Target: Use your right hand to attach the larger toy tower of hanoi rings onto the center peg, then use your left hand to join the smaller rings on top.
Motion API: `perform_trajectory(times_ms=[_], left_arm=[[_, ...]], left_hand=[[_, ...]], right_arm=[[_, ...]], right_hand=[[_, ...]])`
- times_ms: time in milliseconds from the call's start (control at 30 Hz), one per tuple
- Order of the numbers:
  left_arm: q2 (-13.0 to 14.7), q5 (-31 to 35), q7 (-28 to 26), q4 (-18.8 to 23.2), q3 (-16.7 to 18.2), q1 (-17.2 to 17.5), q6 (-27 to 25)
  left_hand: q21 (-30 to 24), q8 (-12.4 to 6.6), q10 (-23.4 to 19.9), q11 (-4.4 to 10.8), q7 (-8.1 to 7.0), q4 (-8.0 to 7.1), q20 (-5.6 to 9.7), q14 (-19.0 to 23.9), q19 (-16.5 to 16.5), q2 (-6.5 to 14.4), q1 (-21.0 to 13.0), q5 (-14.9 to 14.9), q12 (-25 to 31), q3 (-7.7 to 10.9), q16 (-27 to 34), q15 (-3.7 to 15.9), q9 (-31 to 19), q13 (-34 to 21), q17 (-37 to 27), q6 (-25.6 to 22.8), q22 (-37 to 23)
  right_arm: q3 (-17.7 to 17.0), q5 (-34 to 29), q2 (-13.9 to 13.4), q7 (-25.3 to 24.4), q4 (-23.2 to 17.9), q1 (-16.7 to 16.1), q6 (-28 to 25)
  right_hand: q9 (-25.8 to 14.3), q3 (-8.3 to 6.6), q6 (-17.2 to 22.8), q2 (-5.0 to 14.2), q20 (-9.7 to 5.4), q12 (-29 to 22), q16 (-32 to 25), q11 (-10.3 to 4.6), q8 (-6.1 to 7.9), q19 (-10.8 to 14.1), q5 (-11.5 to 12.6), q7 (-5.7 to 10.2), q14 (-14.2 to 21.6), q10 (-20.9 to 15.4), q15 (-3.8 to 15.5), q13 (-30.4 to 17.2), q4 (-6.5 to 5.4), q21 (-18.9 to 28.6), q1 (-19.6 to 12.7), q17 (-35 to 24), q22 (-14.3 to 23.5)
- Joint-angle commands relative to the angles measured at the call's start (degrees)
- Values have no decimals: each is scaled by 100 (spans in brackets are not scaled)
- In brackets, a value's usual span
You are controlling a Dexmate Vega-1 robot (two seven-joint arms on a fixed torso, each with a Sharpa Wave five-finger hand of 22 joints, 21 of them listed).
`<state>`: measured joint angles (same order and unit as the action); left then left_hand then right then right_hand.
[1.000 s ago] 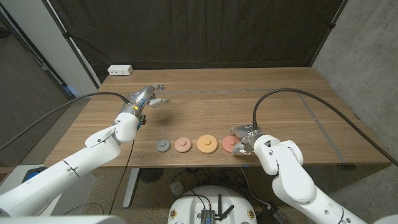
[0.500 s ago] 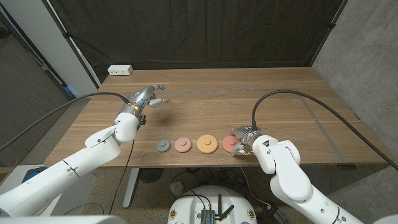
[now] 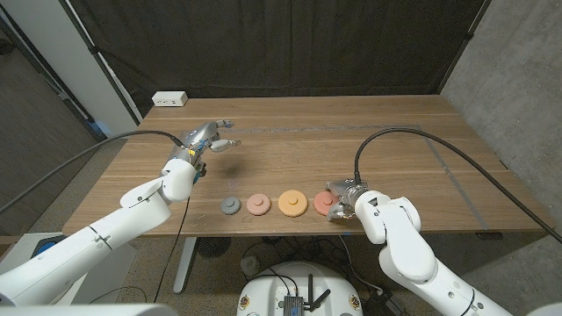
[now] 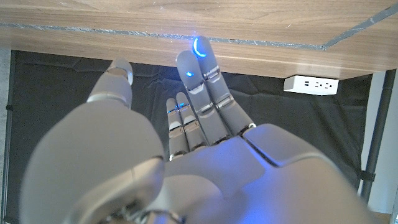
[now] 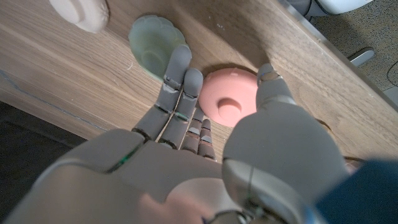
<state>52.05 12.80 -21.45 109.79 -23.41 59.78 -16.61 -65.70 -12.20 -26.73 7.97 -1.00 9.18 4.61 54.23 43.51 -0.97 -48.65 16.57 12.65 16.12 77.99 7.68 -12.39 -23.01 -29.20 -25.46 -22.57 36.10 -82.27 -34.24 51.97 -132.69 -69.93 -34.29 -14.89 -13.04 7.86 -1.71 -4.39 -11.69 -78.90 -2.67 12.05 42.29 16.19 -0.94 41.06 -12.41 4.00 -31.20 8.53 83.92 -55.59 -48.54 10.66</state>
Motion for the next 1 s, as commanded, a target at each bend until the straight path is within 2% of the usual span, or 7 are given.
perform_trajectory(times_ms=[33,200,700,800,867,1000], left_arm=[[-31,-34,7,-97,-24,-38,75],[-48,-47,12,-152,-42,-61,117],[-60,-82,-19,-203,-33,-59,174],[-54,-89,-29,-190,-21,-40,170],[-48,-89,-35,-180,-15,-29,164],[-43,-93,-50,-158,-1,-5,157]], left_hand=[[-47,7,-31,9,15,-7,618,-42,-19,34,-15,47,7,-4,28,485,-19,-20,4,-31,-6],[-63,12,-21,-28,15,-7,614,-45,-33,38,-14,49,-2,-4,40,485,-19,-22,6,-25,11],[-122,11,-38,4,5,-5,621,-55,-45,39,-8,55,-8,-8,74,485,-20,-32,17,-39,67],[-139,10,-49,-5,8,-8,621,-63,-40,44,-4,56,-7,-9,72,485,-21,-33,33,-45,81],[-145,7,-46,-8,8,-8,619,-49,-45,44,-2,57,-10,-10,89,485,-21,-34,22,-54,88],[-161,7,-52,-27,12,-9,614,-60,-54,49,2,59,-11,-10,88,485,-21,-37,38,-60,106]], right_arm=[[87,-34,42,161,116,123,-27],[114,-36,53,216,166,167,-37],[171,-48,45,294,193,216,-29],[174,-22,42,265,212,210,-32],[180,-24,44,279,222,215,-44],[173,28,14,143,214,179,-41]], right_hand=[[-14,-8,44,55,-754,-55,-49,19,31,39,-14,19,30,-85,839,-15,-4,29,-39,-12,14],[-12,-9,80,62,-754,-60,-51,20,47,46,-11,14,30,-99,839,-19,-5,34,-36,-8,14],[-4,-15,134,95,-756,-95,-50,-19,70,58,7,11,25,-202,840,-32,-10,47,-23,17,12],[-5,-21,236,117,-757,-129,-82,-66,112,99,18,68,63,-301,841,-43,-9,69,-25,8,13],[-12,-79,341,186,-766,-139,-409,-78,153,304,60,118,445,-402,844,-63,29,184,-101,-327,43],[-9,-130,526,194,-776,-191,-563,-159,217,459,89,190,664,-617,840,-72,40,293,-119,-631,85]])
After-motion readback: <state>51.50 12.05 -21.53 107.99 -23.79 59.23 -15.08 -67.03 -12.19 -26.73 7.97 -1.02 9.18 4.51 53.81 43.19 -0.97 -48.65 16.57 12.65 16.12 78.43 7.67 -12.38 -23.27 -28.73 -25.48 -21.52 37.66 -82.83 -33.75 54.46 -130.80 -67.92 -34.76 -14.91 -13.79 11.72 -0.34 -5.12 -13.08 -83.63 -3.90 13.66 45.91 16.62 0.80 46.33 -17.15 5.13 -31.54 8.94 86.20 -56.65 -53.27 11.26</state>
